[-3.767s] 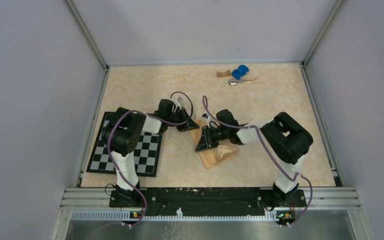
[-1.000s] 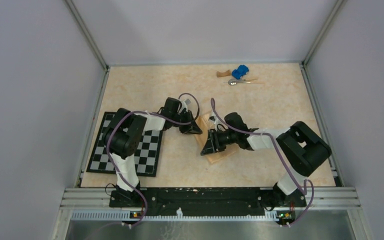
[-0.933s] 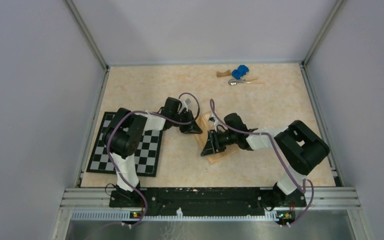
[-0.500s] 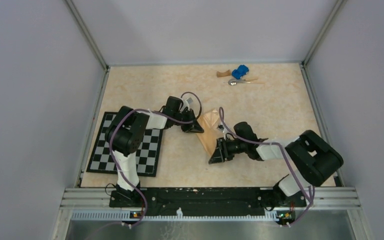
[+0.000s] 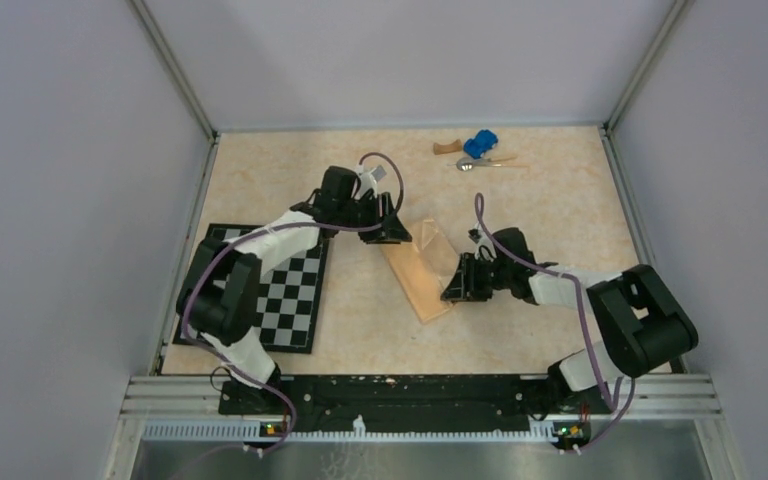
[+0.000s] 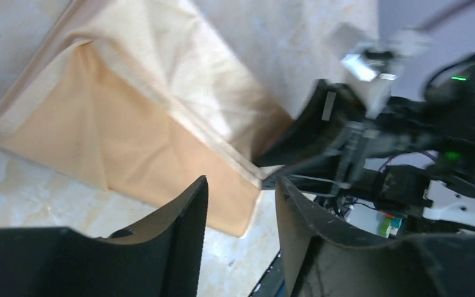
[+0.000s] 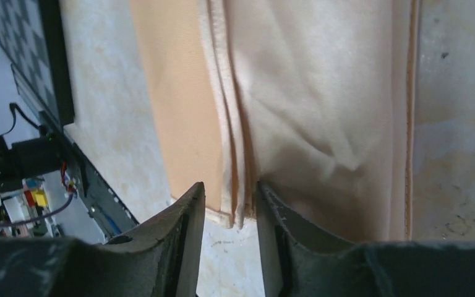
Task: Fold the napkin into a case and place the utensils inside
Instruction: Pick up the 2/3-rectangle-folded napkin at the center of the board.
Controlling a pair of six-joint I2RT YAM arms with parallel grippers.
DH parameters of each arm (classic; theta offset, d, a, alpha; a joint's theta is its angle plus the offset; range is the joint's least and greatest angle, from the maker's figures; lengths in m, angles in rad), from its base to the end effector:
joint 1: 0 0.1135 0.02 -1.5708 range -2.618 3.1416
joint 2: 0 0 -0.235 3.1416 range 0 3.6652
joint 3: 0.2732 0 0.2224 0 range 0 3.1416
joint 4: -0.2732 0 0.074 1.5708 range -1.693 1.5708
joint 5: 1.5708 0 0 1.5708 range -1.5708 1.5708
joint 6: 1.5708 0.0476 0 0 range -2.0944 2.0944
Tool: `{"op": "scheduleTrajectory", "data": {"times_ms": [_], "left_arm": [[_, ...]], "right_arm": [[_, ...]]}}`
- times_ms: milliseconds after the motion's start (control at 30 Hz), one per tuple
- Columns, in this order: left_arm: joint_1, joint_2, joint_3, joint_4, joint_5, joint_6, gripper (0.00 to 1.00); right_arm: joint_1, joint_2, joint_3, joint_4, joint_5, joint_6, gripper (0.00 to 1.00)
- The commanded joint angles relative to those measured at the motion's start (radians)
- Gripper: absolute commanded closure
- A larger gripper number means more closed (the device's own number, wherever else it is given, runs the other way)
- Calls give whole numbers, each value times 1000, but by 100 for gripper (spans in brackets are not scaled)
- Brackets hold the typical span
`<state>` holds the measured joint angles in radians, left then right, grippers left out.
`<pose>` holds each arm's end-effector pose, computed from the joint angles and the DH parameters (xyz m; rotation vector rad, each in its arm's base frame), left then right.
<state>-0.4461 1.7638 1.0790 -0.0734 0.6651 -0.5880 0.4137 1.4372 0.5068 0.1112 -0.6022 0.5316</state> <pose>0.3029 -0.1774 0.1785 0.1901 2.4779 -1.2608 0.2108 0.1220 0.1278 -0.1586 2.5152 1.1410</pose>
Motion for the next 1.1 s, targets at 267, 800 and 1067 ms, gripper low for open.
{"op": "scheduleTrajectory", "data": {"times_ms": [267,800,1067], "left_arm": [[-89,-507,-181,-175,-113,52,24],[-781,-100,164,-585,-1034,-461,1],[-851,285,576,-842,-1144,-435,14]], "right_arm": [[301,-83,-123,221,167,363,68],[-295,-471,67,-652,554,155,31],[-325,-362,78,-637,501,97,35]]}}
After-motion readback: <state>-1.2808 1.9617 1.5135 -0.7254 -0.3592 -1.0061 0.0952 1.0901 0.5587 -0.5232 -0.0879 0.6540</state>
